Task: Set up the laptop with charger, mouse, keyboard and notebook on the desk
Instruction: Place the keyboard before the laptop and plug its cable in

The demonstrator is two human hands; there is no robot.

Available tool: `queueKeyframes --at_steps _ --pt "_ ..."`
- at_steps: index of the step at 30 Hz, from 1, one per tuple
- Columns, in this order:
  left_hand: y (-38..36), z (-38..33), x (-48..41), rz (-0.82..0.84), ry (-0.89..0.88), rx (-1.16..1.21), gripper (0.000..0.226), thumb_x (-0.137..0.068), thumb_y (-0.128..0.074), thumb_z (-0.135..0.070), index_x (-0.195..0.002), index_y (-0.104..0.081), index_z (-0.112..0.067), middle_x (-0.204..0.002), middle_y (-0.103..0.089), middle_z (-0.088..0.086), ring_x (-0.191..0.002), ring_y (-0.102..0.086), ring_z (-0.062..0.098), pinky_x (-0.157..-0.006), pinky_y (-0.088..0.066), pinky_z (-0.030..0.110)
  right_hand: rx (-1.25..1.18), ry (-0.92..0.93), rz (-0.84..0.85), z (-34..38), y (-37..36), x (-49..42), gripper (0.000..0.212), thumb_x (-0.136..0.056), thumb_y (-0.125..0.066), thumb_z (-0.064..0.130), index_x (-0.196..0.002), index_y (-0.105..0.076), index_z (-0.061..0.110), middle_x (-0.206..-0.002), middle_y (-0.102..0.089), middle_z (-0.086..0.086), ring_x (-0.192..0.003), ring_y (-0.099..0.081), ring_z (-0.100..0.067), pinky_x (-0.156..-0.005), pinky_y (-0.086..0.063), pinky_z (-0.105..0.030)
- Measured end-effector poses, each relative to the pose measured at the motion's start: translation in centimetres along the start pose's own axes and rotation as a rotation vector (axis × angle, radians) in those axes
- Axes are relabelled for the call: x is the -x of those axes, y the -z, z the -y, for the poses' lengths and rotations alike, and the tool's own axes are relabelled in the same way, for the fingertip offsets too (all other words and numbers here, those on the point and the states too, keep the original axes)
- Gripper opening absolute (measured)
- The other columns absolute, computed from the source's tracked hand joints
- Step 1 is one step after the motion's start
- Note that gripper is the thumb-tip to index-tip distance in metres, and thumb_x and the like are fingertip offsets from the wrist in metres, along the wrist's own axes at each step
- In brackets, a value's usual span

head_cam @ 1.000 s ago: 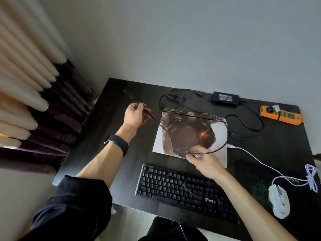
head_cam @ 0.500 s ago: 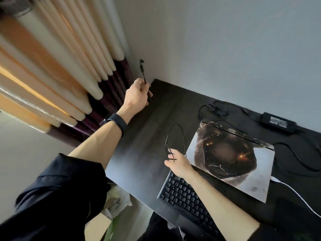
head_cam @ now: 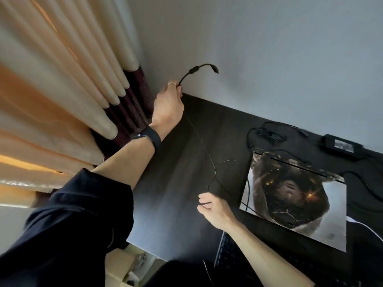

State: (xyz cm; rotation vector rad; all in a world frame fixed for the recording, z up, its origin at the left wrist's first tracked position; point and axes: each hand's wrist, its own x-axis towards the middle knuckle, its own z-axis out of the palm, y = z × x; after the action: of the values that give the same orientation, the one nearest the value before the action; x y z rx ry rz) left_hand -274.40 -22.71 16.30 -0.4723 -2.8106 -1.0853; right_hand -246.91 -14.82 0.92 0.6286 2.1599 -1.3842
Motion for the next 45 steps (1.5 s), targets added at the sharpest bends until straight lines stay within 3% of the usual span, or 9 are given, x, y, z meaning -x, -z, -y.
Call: queueKeyframes --at_steps 6,12,17,22,28,32,38,42,45 --pt "-3.0 0.8 -2.2 0.098 -0.017 0.025 0.029 -0.105 -0.037 -0.028 -0.116 -0.057 -0.010 -0.102 -0.066 0.005 -0.087 -0.067 0.025 -0.079 -0.057 0.044 -0.077 -0.077 -0.536 -2.6 3.5 2.2 0.019 -0.085 -0.074 0.026 -0.076 -0.057 0.024 -0.066 -0.066 0.007 -0.065 -0.063 -0.006 -0.070 -0.047 -0.028" --pt "-6.3 0.3 -0.6 0.173 -0.090 0.018 0.026 -0.104 -0.040 -0.022 -0.114 -0.060 -0.008 -0.113 -0.060 0.009 -0.094 -0.062 0.028 -0.083 -0.054 0.045 -0.086 -0.192 -0.920 -4.1 6.0 2.4 0.036 -0.083 -0.077 0.035 -0.099 -0.049 0.018 -0.095 -0.059 0.001 -0.078 -0.061 -0.025 -0.068 -0.039 -0.033" --pt "-7.1 0.3 1.4 0.246 -0.117 0.017 0.024 -0.104 -0.041 -0.022 -0.115 -0.059 -0.012 -0.113 -0.060 0.006 -0.095 -0.061 0.023 -0.085 -0.053 0.040 0.039 -0.371 -0.520 -7.3 6.4 1.1 0.079 -0.090 -0.067 0.045 -0.153 -0.024 0.026 -0.150 -0.028 -0.008 -0.122 -0.056 -0.033 -0.099 -0.044 -0.043" --pt "-7.4 1.1 3.4 0.344 -0.088 0.009 0.023 -0.104 -0.042 -0.024 -0.116 -0.060 -0.016 -0.111 -0.059 0.001 -0.094 -0.061 0.016 -0.082 -0.055 0.034 0.360 -0.213 -0.288 -8.0 4.7 -0.1 0.015 -0.100 -0.046 0.026 -0.104 -0.051 0.013 -0.107 -0.065 -0.014 -0.101 -0.064 -0.038 -0.079 -0.045 -0.037" --pt "-7.8 2.5 5.4 0.377 -0.061 -0.045 0.021 -0.103 -0.045 -0.024 -0.111 -0.063 -0.018 -0.106 -0.060 0.000 -0.093 -0.061 0.018 -0.081 -0.052 0.033 0.648 -0.161 -0.220 -8.9 0.4 0.0 0.038 -0.098 -0.051 0.022 -0.135 -0.051 0.025 -0.122 -0.059 -0.006 -0.111 -0.060 -0.030 -0.080 -0.054 -0.040" --pt "-8.2 3.2 6.4 0.416 -0.079 -0.057 0.020 -0.101 -0.047 -0.025 -0.110 -0.064 -0.019 -0.108 -0.062 0.001 -0.095 -0.062 0.019 -0.084 -0.053 0.035 0.802 -0.170 -0.332 -7.0 0.4 -1.1 0.027 -0.075 -0.077 0.015 -0.100 -0.069 0.021 -0.098 -0.056 -0.007 -0.085 -0.062 -0.030 -0.058 -0.053 -0.035" --pt "-8.9 3.1 9.1 0.476 -0.124 -0.036 0.021 -0.101 -0.049 -0.028 -0.113 -0.064 -0.021 -0.106 -0.061 0.001 -0.093 -0.063 0.020 -0.083 -0.055 0.039 0.511 -0.133 -0.347 -5.7 2.0 -3.8 0.058 -0.094 -0.050 0.004 -0.150 -0.039 0.013 -0.130 -0.053 -0.015 -0.111 -0.062 -0.032 -0.091 -0.051 -0.038" --pt "-8.9 4.1 11.5 0.480 -0.177 -0.007 0.020 -0.101 -0.048 -0.029 -0.113 -0.063 -0.025 -0.109 -0.061 -0.001 -0.094 -0.064 0.022 -0.082 -0.054 0.038 0.149 -0.083 -0.533 -6.1 2.6 -3.7 0.038 -0.096 -0.052 0.010 -0.134 -0.057 0.008 -0.132 -0.059 -0.011 -0.115 -0.061 -0.026 -0.095 -0.047 -0.028" --pt "-8.6 5.5 13.2 0.530 -0.257 -0.033 0.020 -0.102 -0.047 -0.033 -0.115 -0.062 -0.028 -0.111 -0.062 -0.005 -0.095 -0.065 0.021 -0.079 -0.055 0.038 -0.730 -0.280 -0.556 -3.7 4.1 -2.9 0.016 -0.102 -0.050 0.020 -0.111 -0.062 0.013 -0.119 -0.069 -0.011 -0.101 -0.066 -0.025 -0.074 -0.052 -0.024"
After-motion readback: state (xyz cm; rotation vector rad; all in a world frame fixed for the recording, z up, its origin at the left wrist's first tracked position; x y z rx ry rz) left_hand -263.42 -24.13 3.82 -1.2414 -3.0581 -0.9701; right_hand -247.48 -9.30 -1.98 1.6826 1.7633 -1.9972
